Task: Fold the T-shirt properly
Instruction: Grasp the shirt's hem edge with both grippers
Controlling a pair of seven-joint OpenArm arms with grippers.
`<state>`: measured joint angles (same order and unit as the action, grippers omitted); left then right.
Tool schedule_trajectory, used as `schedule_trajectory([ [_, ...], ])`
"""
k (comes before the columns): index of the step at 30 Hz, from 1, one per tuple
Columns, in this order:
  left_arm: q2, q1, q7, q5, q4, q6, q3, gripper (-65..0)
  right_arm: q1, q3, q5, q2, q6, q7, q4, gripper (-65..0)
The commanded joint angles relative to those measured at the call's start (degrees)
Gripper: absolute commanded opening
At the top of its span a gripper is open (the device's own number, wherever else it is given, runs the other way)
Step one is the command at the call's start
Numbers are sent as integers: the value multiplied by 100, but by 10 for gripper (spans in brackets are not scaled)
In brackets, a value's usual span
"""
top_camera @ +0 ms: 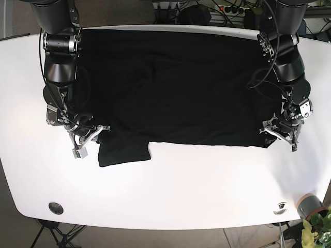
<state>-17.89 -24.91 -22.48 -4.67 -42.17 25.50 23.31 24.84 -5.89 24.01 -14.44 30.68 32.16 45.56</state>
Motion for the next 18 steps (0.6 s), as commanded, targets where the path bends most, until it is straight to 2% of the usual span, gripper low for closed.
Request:
schedule_trajectory([
  [1, -62, -230, -16, -48, 107, 22, -164, -279, 114, 4, -32, -46, 5, 102, 37, -590],
  [7, -158, -406, -16, -56, 688, 22, -252, -304, 79, 4, -49, -46, -4, 102, 354, -593],
  [9, -167, -415, 2, -56, 749, 22, -261, -376, 61, 4, -49, -46, -4, 120, 468, -593],
  [12, -167, -415, 116, -30, 732, 22, -261, -568, 43, 4, -58, -46, -4, 313, 547, -595],
  [14, -176, -415, 151, -30, 732, 22, -261, -650, 43, 4, -58, -46, -4, 384, 662, -595],
  [18, -176, -406, 142, -39, 591, 22, -243, -650, 43, 4, -58, -46, -13, 428, 749, -596],
])
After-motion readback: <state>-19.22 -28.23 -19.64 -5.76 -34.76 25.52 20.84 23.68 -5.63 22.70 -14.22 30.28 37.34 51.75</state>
